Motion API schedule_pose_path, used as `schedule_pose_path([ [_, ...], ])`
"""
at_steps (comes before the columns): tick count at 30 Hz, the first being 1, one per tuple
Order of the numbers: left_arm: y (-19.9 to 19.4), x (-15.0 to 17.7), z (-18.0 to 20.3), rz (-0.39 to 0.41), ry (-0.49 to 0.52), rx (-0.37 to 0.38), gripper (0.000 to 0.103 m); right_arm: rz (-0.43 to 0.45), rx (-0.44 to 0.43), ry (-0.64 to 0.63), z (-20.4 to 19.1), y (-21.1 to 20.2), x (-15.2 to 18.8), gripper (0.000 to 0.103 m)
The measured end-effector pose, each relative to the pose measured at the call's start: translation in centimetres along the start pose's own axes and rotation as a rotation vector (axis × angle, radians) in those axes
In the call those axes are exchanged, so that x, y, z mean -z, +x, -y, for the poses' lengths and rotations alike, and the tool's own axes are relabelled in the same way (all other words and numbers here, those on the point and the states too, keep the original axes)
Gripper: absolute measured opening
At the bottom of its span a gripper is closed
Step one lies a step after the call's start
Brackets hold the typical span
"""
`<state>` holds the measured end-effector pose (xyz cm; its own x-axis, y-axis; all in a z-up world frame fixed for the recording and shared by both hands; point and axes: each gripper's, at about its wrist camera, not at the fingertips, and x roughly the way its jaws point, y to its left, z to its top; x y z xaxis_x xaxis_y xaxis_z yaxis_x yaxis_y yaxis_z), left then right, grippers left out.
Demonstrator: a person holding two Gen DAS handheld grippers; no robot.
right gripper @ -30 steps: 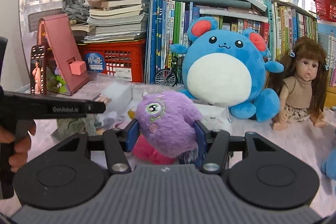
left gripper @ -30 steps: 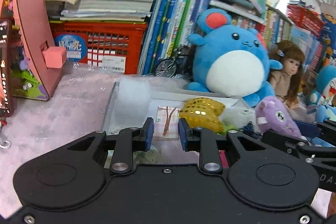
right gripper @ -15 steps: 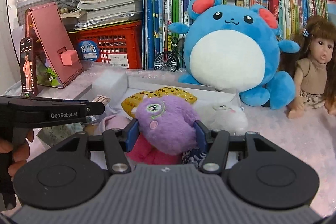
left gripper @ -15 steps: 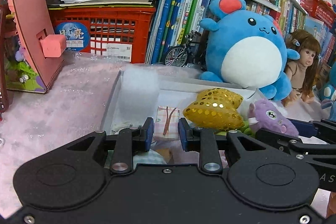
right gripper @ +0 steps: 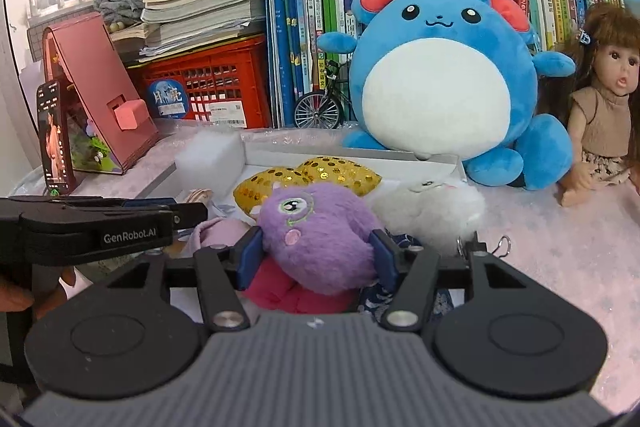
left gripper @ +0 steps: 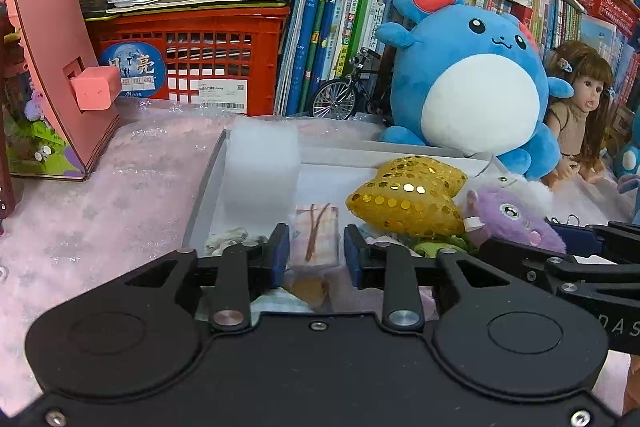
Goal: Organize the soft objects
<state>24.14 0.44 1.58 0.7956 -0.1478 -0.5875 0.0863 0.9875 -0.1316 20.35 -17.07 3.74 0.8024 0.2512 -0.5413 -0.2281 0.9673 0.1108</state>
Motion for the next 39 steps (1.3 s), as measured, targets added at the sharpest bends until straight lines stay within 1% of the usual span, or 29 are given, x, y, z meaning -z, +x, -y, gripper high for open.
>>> schedule_pose_path([
  [1, -0.1, 0.0, 0.0, 0.001, 0.000, 0.001, 0.035, 0.002, 0.000, 0.003, 0.0, -0.1, 0.0, 0.072],
  [2, -0.2, 0.0, 0.1, 0.003, 0.000, 0.002, 0.038, 0.004, -0.001, 0.005, 0.0, -0.2, 0.0, 0.073],
  [6, -0.7, -0.1, 0.2, 0.011, 0.007, -0.001, 0.045, 0.013, -0.006, 0.011, 0.0, -0.9, 0.1, 0.078],
  [9, -1.4, -0.1, 0.3, 0.019, 0.012, 0.001, 0.054, 0.027, -0.002, -0.005, -0.3, -1.7, 0.2, 0.082],
  [11, -1.8, -0.2, 0.3, 0.022, 0.014, 0.007, 0.063, 0.038, 0.004, -0.020, -0.5, -2.2, 0.2, 0.085],
  [17, -3.1, -0.1, 0.5, 0.035, 0.025, -0.012, 0.077, 0.075, 0.029, -0.034, -1.0, -3.9, 0.3, 0.092],
  [25, -6.3, 0.7, 0.3, 0.052, 0.024, -0.028, 0.080, 0.146, 0.053, -0.018, -1.6, -7.1, 1.4, 0.103],
  [28, -7.8, 1.5, 0.3, 0.072, 0.025, -0.022, 0.082, 0.165, 0.065, -0.020, -2.1, -8.3, 2.3, 0.103],
  [32, -9.7, 3.1, 0.0, 0.084, 0.010, -0.015, 0.083, 0.154, 0.075, 0.010, -2.1, -9.1, 3.7, 0.103],
  [35, -10.4, 4.4, -0.2, 0.067, 0.008, -0.030, 0.083, 0.135, 0.089, 0.033, -1.9, -9.3, 4.8, 0.103],
  [39, -10.5, 6.0, -0.4, 0.033, 0.013, -0.050, 0.083, 0.106, 0.124, 0.027, -1.9, -9.0, 6.3, 0.103],
])
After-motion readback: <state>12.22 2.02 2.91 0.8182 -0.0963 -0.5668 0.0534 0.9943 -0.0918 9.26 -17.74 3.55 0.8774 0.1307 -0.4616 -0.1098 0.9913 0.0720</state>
